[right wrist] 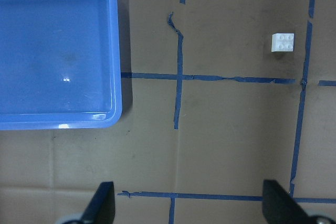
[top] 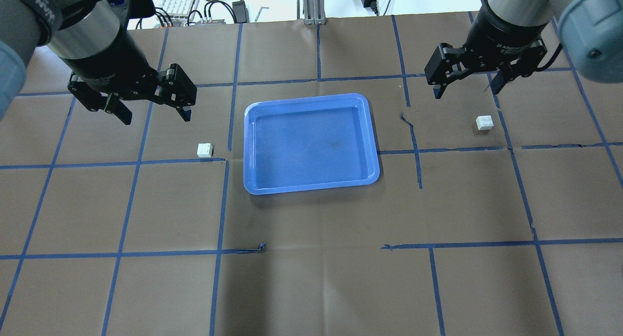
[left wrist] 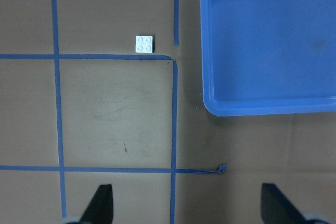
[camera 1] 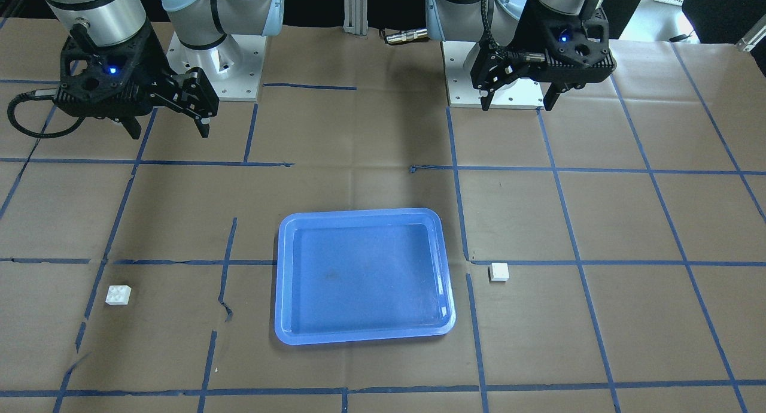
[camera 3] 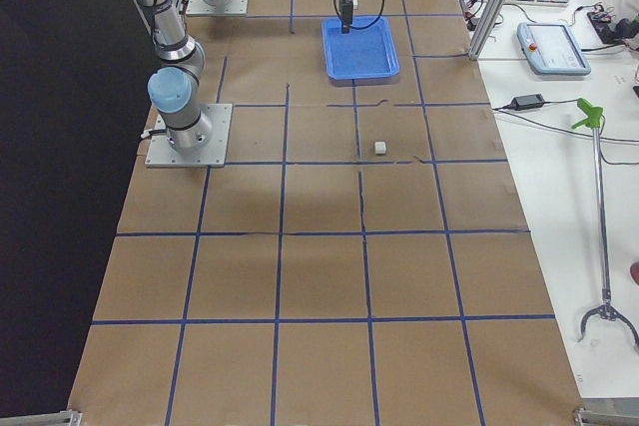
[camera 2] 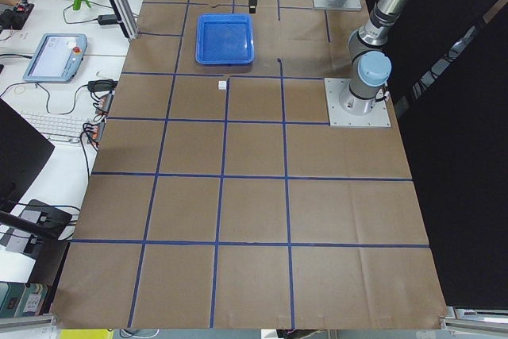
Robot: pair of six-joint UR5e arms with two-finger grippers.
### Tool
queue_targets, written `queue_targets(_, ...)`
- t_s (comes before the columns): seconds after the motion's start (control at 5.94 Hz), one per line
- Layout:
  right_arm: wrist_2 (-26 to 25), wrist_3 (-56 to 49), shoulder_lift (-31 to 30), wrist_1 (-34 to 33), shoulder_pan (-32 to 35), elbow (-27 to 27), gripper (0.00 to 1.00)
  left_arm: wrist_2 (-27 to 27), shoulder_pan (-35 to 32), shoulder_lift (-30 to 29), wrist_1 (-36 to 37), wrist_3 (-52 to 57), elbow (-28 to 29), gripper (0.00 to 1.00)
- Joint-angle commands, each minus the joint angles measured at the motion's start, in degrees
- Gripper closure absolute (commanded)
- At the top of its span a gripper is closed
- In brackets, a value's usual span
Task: Assemble white blocks and place on blue tray
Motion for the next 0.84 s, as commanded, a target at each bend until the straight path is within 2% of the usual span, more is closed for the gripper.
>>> queue_targets(0.0,-0.2,-10.5,0.1,-0.6,-0.7,0.6,0.0,0.0,0.0,0.2,-0.1,0.0,0.0,0.0)
queue_targets(0.34,-0.7,-27.1,0.2,-1.1,-1.2,0.7,0.0,0.0,2.2,0.0,-0.2,1.3,-0.2,0.0)
queue_targets(0.5,-0.7,-40.1,1.0,-1.2,-1.9,0.7,0.0,-0.2,4.5,-0.6,0.1,6.0,-0.9,0.0)
queue_targets(0.67,-0.3,-52.6,1.5,-1.3,-4.7,0.7,0.0,-0.5,5.1,-2.2,0.8,6.2,-2.1,0.0)
